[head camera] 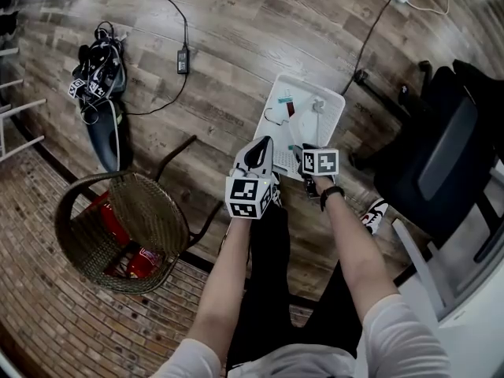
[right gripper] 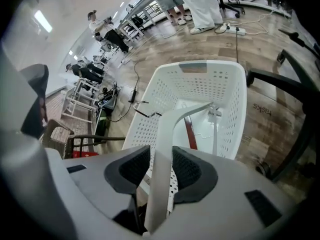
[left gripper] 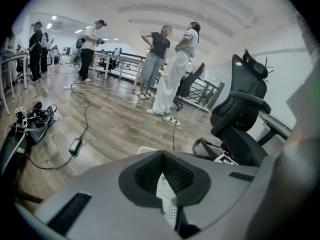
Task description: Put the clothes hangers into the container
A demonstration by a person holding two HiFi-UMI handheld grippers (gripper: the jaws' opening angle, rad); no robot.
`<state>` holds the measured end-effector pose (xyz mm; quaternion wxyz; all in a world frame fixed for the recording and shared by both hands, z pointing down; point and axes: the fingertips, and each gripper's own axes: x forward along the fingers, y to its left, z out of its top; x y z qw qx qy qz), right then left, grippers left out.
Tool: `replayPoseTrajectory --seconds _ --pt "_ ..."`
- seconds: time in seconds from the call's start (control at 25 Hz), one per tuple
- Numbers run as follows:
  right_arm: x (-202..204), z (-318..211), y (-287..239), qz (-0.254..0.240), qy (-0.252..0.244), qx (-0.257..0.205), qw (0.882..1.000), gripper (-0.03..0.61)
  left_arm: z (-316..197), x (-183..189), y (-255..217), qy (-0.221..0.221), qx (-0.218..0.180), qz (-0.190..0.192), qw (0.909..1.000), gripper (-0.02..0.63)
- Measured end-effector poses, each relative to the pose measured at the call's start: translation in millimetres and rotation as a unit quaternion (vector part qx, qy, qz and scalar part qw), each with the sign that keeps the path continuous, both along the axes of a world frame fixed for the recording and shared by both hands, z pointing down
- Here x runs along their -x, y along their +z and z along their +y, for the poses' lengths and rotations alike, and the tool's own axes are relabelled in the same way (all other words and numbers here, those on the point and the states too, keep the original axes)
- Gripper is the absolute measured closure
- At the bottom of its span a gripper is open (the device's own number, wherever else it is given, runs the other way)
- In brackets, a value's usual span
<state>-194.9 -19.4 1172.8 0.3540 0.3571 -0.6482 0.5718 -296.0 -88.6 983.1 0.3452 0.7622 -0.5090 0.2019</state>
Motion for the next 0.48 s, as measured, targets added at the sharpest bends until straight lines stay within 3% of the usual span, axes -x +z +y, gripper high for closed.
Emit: replayPoseTrajectory --seconds 0.04,0.08,0.16,0.28,0.48 --pt "2 0 -1 -0.006 -0.005 -0.006 1.0 0.399 2 -3 2 0.004 0.003 0.0 1.0 0.601" --pt "6 -1 -4 -0.014 -0.011 -0.013 1.0 0.314 4 -5 4 0.008 0.005 0.0 1.0 0.601" --pt "12 -4 -12 -0.023 -0.026 -0.033 0.999 0.245 7 -10 6 0.018 0.009 -0.001 0.9998 0.601" --pt "10 -4 -30 -0.019 -0.043 -0.051 0.998 0.245 15 -14 0 0.03 0.016 -0.003 0.9994 0.601" --pt "2 -2 -80 -0.029 -0.053 -0.068 0.996 0.256 16 -17 -30 0.013 0.016 0.001 0.9998 0.601"
